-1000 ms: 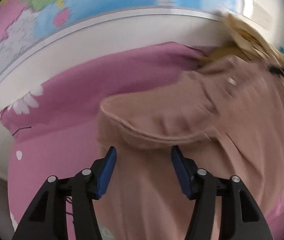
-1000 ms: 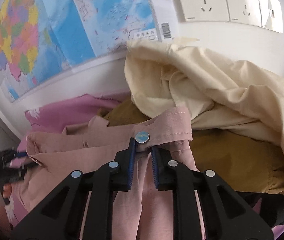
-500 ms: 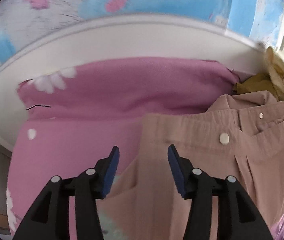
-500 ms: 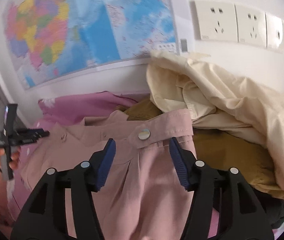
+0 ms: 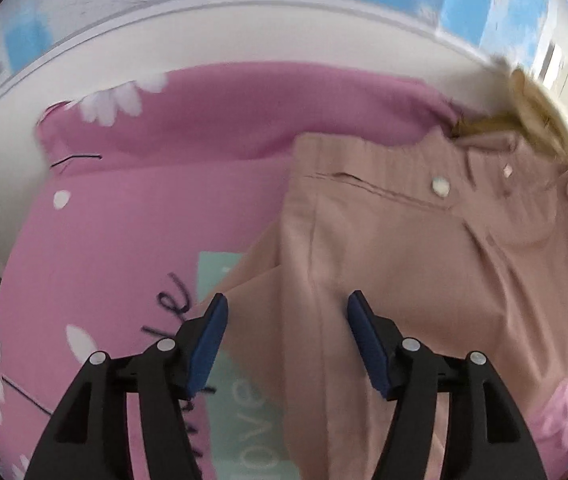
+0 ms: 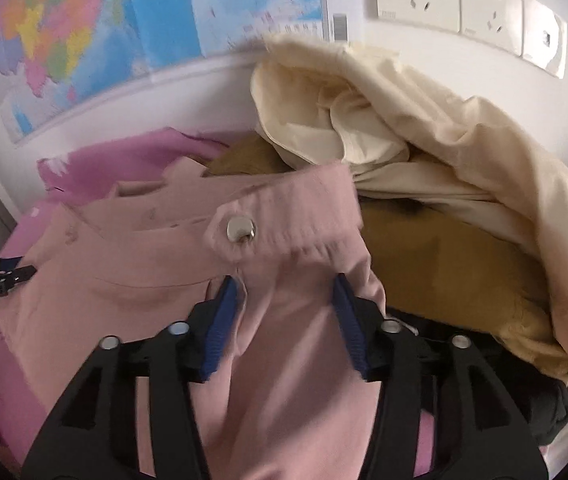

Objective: Fold large clothes

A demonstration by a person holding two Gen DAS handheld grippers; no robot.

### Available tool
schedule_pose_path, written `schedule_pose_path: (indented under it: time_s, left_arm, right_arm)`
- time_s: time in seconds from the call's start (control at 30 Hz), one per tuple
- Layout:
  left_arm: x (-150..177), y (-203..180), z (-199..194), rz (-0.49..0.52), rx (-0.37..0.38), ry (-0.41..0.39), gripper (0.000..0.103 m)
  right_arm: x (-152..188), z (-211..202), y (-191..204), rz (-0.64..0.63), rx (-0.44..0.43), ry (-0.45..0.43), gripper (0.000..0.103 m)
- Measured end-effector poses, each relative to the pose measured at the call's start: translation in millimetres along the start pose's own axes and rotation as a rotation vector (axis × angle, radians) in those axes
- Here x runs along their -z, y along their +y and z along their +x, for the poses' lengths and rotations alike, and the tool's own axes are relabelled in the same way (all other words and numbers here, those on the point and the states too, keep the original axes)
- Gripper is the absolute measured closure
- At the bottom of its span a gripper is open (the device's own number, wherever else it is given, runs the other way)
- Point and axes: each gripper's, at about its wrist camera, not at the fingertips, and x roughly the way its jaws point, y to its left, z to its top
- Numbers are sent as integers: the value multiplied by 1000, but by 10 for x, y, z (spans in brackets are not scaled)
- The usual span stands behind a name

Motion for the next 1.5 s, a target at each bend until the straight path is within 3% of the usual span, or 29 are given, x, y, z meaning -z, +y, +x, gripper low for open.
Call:
schedule_pose_path:
  time_s: [0.1,0.27,0.4,0.47,0.63,0.67,0.73,0.77,0.8,0.83,0.9,0.97,1.0,1.17,1.37,1.43,1.5]
  left_arm:
    - [160,116,-225,-24,23,-30,33]
    - [546,201,-396,-58,135,1,26]
    - [754,156,-422,-92,233,14,21]
    - [807,129,-394,-117,284,15,20]
    - [813,-30,-220,-136,402,69,18]
    - [794,-84,-191,-134,402,68,12]
    - [741,-194,-149,-112,395,48,12]
    - [719,-232,-126,-108,380,43,13]
    - [701,-262,-111,-112,364,35,18]
    - [684,-280,-94,-119,353,33,25]
    - [662,-273,-65,-144,324,39,65]
    - [658,-232,-35,-189,395,66,80]
    - [661,-243,-58,-192,384,57,85]
    - [703,-245,-382,-183,435,18,92]
    - [1030,-171,-776,-154,543,47,91]
    - [1181,-184,-808,-108,513,62,84]
    - [1249,-141,-783,-104,400,57,71]
  right_arm:
    - [176,-307,-105,43,-71,-5,19]
    - [714,-514,-413,240,-231,82,10]
    - [987,-425,-435,318,-281,131,10]
    - [991,-340,-346,321,-332,139,9]
    - [869,-38,-104,260,-348,155,9]
    - [859,-12,-85,254,-352,149,9]
    - [819,46,-54,253,-371,137,11]
    - [803,73,-54,264,-381,131,20]
    - [791,104,-61,273,-384,134,37]
    - [788,149,-68,284,-395,145,47]
    - [800,187,-99,303,-436,161,74]
    - [787,155,-80,307,-481,157,81]
    - [785,112,-73,302,-488,149,85]
    - [798,-303,-58,291,-547,122,91]
    - [1060,-857,95,222,-576,157,90]
    - [1164,-857,133,186,-492,216,80]
    - [1233,-801,169,123,-357,266,50]
